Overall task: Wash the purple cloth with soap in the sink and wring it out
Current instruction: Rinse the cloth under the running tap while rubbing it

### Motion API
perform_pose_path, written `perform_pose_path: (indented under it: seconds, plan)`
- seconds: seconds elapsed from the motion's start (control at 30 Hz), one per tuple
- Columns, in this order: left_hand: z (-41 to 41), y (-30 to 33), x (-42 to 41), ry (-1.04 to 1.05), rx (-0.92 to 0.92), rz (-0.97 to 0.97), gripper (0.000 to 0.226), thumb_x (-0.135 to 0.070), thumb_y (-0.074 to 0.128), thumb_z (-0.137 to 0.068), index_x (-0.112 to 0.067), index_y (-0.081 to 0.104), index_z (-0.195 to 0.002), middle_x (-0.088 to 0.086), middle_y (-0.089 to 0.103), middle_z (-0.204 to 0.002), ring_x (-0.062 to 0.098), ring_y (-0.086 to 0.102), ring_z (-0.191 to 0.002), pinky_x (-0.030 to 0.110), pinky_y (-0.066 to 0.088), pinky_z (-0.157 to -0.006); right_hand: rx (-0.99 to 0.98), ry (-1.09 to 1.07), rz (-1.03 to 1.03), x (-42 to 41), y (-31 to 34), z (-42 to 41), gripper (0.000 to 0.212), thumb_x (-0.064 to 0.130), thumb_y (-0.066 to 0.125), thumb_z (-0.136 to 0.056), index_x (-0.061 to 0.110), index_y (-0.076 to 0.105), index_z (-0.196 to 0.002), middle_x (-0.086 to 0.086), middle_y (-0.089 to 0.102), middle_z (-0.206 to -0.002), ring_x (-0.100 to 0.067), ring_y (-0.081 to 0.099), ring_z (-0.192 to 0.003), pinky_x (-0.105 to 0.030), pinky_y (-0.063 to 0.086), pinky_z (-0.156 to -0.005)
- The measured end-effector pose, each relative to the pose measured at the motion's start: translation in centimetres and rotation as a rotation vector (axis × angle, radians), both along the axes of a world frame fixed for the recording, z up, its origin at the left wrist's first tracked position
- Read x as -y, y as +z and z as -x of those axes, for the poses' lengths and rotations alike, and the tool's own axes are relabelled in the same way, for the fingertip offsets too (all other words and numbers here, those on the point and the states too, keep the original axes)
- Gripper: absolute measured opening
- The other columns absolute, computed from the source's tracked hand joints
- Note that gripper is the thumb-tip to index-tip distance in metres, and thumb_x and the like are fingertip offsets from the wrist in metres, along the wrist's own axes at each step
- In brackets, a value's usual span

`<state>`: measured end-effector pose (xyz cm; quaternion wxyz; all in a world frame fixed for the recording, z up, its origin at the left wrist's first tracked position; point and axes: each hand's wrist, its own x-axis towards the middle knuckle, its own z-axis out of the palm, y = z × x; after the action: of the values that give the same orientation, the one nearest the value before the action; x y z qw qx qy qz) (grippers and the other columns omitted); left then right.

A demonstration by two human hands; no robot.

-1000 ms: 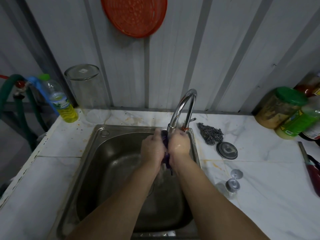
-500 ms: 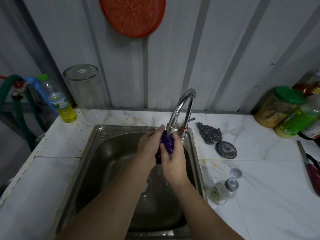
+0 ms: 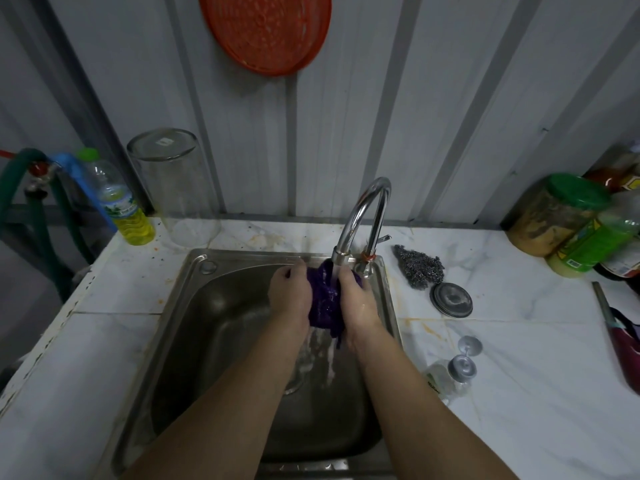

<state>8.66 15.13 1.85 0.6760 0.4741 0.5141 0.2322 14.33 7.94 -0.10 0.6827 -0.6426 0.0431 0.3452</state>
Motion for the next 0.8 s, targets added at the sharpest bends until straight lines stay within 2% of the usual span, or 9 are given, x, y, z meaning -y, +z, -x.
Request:
perform_pose_path:
  seconds: [0.1,0.2,0.27,0.33,0.43,0.57,0.63,0.7,0.8]
  plan:
    - [0.2,0.7,-0.6,-0.014,0.063,0.209,0.028,-0.037,0.057,-0.101,-0.015,0.073,-0.108,0.014,0.075,-0.105,0.034,0.073,-0.093,0.045,0.062,-0.076,0.240,0.068,-0.153,1.0,-1.3,1.0,0.095,0.057,0.077,-0.070,0.032,0.038,-0.153,0.004,0.062,-0.129,-0.005,0.070,-0.104,-0.019,0.060,-0.077]
    - [0.5,1.4,0.1,-0.084,0.114,0.380,0.031,-0.042,0.059,-0.099,-0.015,0.074,-0.101,0.015,0.081,-0.088,0.032,0.079,-0.075,0.039,0.062,-0.057,0.338,0.131,-0.198,1.3,-2.4,1.2,0.105,0.057,0.083,-0.064,0.034,0.037,-0.155,0.005,0.058,-0.138,-0.008,0.063,-0.118,-0.017,0.057,-0.085]
    - [0.5,1.2,0.7,-0.122,0.123,0.397,0.033,-0.044,0.056,-0.100,-0.018,0.076,-0.097,0.012,0.082,-0.087,0.032,0.078,-0.077,0.037,0.060,-0.056,0.264,0.099,-0.278,1.2,-2.4,0.9,0.083,0.048,0.089,-0.063,0.042,0.056,-0.140,0.003,0.066,-0.132,-0.017,0.067,-0.117,-0.029,0.058,-0.093]
    - [0.3,0.9,1.2,-0.110,0.132,0.362,0.034,-0.043,0.054,-0.101,-0.019,0.078,-0.094,0.010,0.081,-0.084,0.030,0.078,-0.077,0.035,0.059,-0.054,0.276,0.073,-0.293,0.7,-2.1,0.6,0.041,0.036,0.088,-0.068,0.041,0.075,-0.107,-0.001,0.077,-0.109,-0.023,0.075,-0.103,-0.033,0.061,-0.086]
    - [0.0,0.9,1.8,-0.081,0.144,0.313,0.039,-0.038,0.046,-0.104,-0.015,0.076,-0.094,0.011,0.081,-0.080,0.031,0.077,-0.081,0.036,0.061,-0.056,0.422,0.029,-0.187,0.2,-1.2,0.4,0.019,0.037,0.084,-0.069,0.035,0.076,-0.086,0.001,0.079,-0.088,-0.017,0.076,-0.087,-0.029,0.061,-0.077]
    - [-0.3,0.3,2.1,-0.103,0.037,0.195,0.047,-0.044,0.033,-0.106,-0.018,0.072,-0.099,0.014,0.078,-0.094,0.032,0.075,-0.087,0.049,0.065,-0.074,0.471,0.021,-0.089,-0.1,-0.9,0.1,0.011,0.035,0.081,-0.079,0.037,0.070,-0.081,0.010,0.075,-0.080,-0.004,0.071,-0.075,-0.017,0.057,-0.067]
    - [-0.4,0.0,2.0,-0.098,-0.039,0.076,0.049,-0.043,0.031,-0.107,-0.016,0.070,-0.094,0.013,0.075,-0.091,0.029,0.073,-0.085,0.045,0.063,-0.078,0.449,-0.011,-0.031,-0.4,-0.4,0.2,0.010,0.032,0.079,-0.082,0.029,0.070,-0.084,0.005,0.075,-0.080,-0.012,0.072,-0.078,-0.031,0.061,-0.075]
    - [-0.4,0.3,1.8,-0.094,-0.162,-0.123,0.049,-0.040,0.030,-0.108,-0.015,0.064,-0.082,0.011,0.070,-0.082,0.024,0.068,-0.078,0.036,0.054,-0.068,0.419,-0.038,0.026,-0.8,0.0,0.4,0.015,0.034,0.076,-0.084,0.021,0.070,-0.090,-0.001,0.074,-0.084,-0.020,0.071,-0.081,-0.045,0.061,-0.084]
    - [-0.2,-0.2,1.8,-0.137,-0.243,-0.454,0.047,-0.033,0.031,-0.108,-0.018,0.058,-0.072,0.003,0.063,-0.074,0.023,0.064,-0.076,0.034,0.044,-0.063,0.234,-0.128,0.006,-0.9,-0.3,0.6,0.012,0.029,0.074,-0.084,0.019,0.071,-0.089,-0.006,0.075,-0.085,-0.025,0.072,-0.081,-0.050,0.063,-0.081]
